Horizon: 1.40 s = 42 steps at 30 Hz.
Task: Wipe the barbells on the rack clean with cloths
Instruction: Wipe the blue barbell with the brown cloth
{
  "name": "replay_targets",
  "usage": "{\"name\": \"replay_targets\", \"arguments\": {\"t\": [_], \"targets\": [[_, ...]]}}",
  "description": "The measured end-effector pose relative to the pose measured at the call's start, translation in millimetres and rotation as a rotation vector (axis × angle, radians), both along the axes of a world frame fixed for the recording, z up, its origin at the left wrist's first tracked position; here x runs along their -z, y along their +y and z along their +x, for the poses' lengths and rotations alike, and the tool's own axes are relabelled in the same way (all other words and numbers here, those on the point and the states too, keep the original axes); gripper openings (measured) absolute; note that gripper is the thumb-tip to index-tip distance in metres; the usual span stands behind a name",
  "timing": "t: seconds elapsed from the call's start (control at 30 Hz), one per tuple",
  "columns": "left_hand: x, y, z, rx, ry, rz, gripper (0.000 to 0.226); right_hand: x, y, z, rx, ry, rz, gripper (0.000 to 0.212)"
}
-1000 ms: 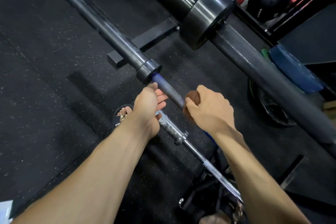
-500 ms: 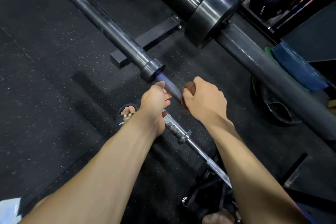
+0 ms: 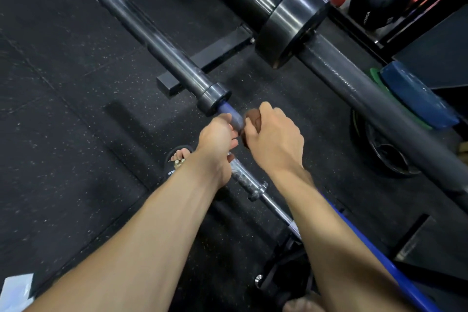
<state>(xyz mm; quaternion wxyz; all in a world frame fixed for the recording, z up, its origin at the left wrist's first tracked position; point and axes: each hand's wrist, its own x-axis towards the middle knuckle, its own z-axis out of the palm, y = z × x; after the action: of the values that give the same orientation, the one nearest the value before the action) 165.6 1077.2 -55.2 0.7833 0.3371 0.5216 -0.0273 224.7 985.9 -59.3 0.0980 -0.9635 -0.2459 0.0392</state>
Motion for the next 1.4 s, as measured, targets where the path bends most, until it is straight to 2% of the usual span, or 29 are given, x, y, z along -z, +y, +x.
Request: {"name": "replay_targets", "arguments": {"t": [0.1, 0.23, 0.37, 0.47, 0.57, 0.67, 0.73, 0.87, 0.93, 1.07, 1.2, 1.3, 1.4], "targets": [[-1.2, 3.1, 3.1, 0.018, 0.006, -0.021, 0.033, -6.6, -28.3, -6.9, -0.061, -0.003, -0.042, 0.024], [-2.3, 4.2, 4.3, 0.025, 0.015, -0.029, 0.036, 0.5, -91.4, -18.1, -0.001, -0.028, -0.049, 0.024], [-3.6, 4.6, 8.9, 0.062, 0.047, -0.022, 0.033, 25.7, -132.6, -31.1, -0.039, -0.244, -0.040, 0.037], [1.0, 4.0, 9.6, 0.077, 0.047, 0.009, 0.028, 36.6, -117.1, -40.4, 0.023, -0.427, -0.079, 0.036], [5.3, 5.0, 7.3, 0.081, 0.044, 0.024, 0.029, 39.0, -66.2, -32.6, 0.002, -0.497, -0.081, 0.030], [3.9, 8.0, 8.0, 0.076, 0.031, 0.024, 0.034, 40.4, -33.6, -21.2, -0.102, -0.524, -0.088, 0.024], [2.2, 7.9, 7.6, 0.059, 0.017, 0.015, 0.038, 40.4, -46.0, -20.5, -0.171, -0.521, -0.100, 0.024], [2.0, 6.2, 6.4, 0.033, -0.007, 0.021, 0.050, 41.2, -113.2, -35.9, -0.101, -0.577, -0.212, 0.029], [4.1, 5.9, 6.7, 0.038, 0.002, 0.039, 0.044, 41.1, -125.6, -44.0, -0.061, -0.607, -0.242, 0.025], [0.9, 3.3, 8.8, 0.068, 0.004, 0.026, 0.036, 43.8, -70.3, -41.6, 0.043, -0.618, -0.273, 0.019], [0.8, 2.7, 8.2, 0.073, 0.009, 0.045, 0.035, 41.5, -20.1, -35.9, -0.019, -0.596, -0.243, 0.021], [1.3, 5.1, 10.7, 0.072, 0.022, 0.024, 0.038, 39.1, -56.1, -38.2, -0.051, -0.639, -0.227, 0.019], [3.8, 4.9, 11.1, 0.056, 0.011, 0.035, 0.036, 38.1, -114.4, -51.0, -0.001, -0.617, -0.247, 0.026]]}}
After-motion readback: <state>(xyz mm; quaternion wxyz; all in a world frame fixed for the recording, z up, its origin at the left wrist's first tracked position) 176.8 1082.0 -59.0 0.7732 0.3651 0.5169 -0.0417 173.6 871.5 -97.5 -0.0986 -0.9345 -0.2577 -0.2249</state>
